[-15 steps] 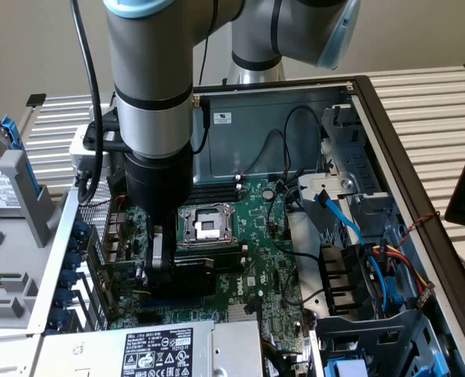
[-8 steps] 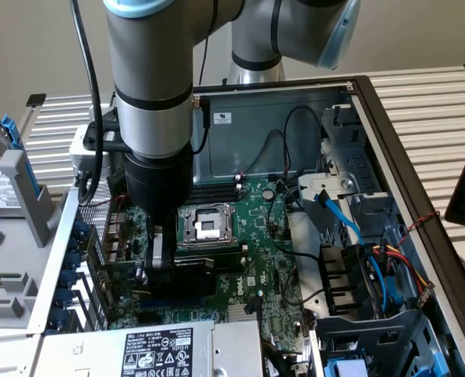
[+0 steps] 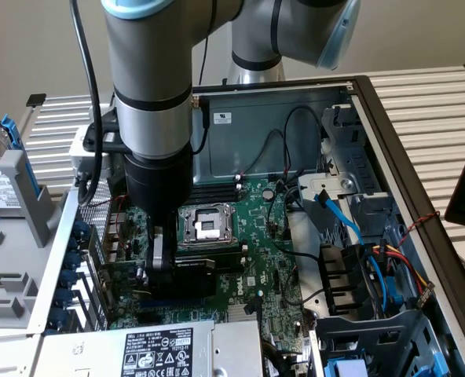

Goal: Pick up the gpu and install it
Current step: 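Insert the gpu into the slot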

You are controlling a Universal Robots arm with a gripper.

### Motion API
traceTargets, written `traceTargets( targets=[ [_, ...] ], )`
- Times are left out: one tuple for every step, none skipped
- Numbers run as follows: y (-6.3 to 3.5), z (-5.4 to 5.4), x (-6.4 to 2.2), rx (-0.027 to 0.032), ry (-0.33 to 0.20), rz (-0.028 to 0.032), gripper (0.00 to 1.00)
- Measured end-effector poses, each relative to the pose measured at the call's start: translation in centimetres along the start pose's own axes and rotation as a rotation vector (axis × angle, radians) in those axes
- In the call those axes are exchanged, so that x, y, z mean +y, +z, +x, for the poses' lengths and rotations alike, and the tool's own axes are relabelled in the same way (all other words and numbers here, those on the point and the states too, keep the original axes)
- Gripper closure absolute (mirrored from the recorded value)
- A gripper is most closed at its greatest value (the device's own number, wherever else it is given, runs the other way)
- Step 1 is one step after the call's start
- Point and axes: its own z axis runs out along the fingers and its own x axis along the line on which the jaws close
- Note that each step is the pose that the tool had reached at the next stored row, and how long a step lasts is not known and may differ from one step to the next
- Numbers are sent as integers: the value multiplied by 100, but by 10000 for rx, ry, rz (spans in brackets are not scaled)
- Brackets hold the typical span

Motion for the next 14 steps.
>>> traceTargets(
  targets=[
    [1, 0, 3, -1, -2, 11, 73],
    [2, 1, 9, -2, -6, 24, 73],
    [3, 1, 16, -2, -6, 33, 73],
    [4, 1, 23, -4, -4, 43, 73],
    [4, 1, 30, -3, -8, 47, 73],
    [4, 0, 32, -2, -14, 47, 73],
    [4, 1, 33, -1, -17, 45, 73],
    [3, 1, 34, 1, -20, 44, 73],
    [4, 1, 34, 0, -25, 45, 73],
    [4, 1, 35, 0, -29, 45, 73],
    [4, 1, 36, 1, -34, 46, 73],
    [4, 1, 36, 1, -38, 46, 73],
    [4, 1, 37, 1, -41, 46, 73],
    [4, 1, 37, 2, -46, 47, 73]
  ],
)
